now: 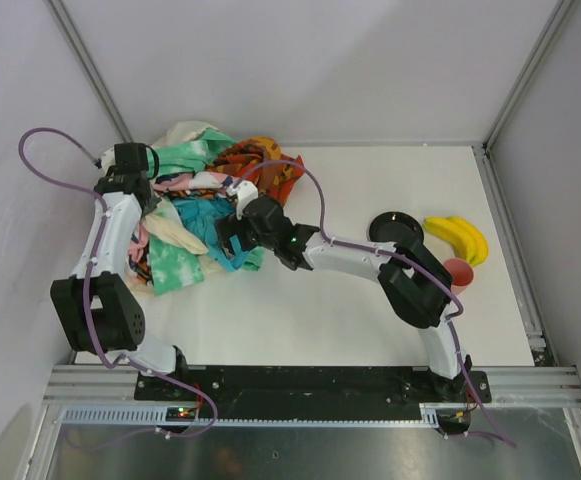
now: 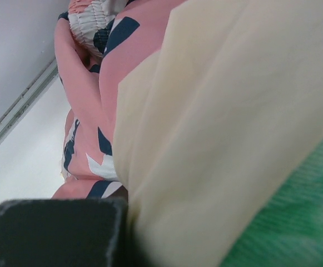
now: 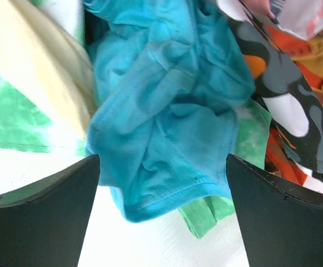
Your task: Pick out a specific cloth from the pile
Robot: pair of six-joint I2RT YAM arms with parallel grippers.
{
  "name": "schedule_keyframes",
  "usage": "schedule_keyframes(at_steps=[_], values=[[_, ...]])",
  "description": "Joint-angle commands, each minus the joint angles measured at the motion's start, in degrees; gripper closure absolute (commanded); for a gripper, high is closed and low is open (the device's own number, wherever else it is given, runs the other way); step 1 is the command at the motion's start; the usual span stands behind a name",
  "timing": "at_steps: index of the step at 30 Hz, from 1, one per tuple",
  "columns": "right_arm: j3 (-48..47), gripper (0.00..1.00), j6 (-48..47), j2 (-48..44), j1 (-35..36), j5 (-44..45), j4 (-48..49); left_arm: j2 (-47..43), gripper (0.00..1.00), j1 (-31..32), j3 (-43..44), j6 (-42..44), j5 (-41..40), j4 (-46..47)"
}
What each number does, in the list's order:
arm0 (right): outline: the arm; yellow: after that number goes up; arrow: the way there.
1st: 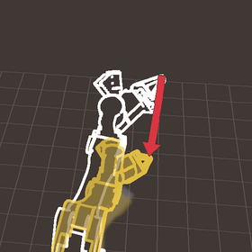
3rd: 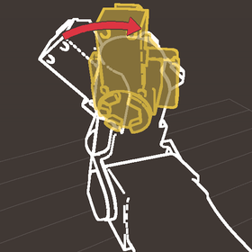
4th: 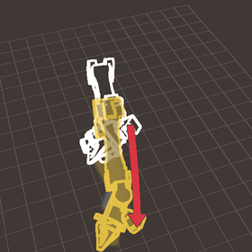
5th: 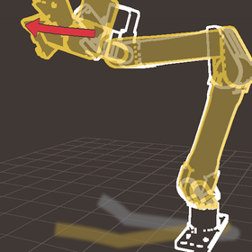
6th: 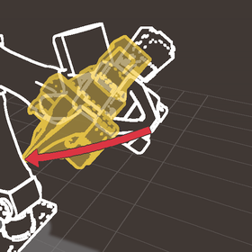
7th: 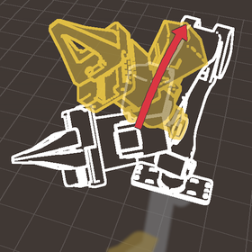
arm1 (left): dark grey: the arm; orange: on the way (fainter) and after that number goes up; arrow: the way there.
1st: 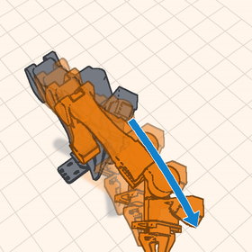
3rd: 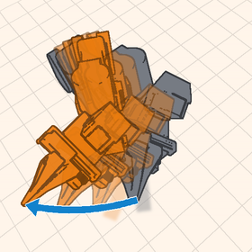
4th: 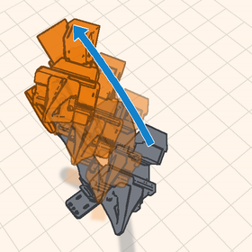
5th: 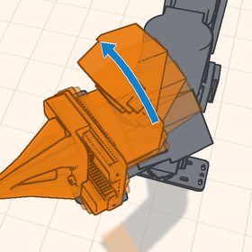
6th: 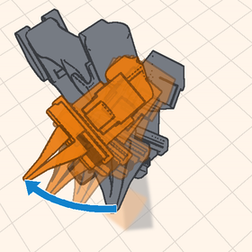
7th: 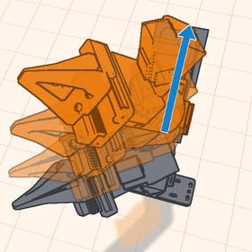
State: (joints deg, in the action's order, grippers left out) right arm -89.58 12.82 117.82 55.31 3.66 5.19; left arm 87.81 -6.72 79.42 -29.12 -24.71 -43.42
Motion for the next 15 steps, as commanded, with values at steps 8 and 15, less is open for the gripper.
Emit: schedule_keyframes(at_steps=[8, 15], values=[[-13.87, 0.01, -2.6, 7.58, -1.03, -0.02, 0.53, -2.11, 0.99, -0.82, 0.14, -1.79, 1.6, 3.27], [-27.01, 0.01, 2.87, 17.59, -3.57, -8.49, 0.87, -2.0, 0.99, -0.84, 0.05, -1.81, 2.33, 3.33]])
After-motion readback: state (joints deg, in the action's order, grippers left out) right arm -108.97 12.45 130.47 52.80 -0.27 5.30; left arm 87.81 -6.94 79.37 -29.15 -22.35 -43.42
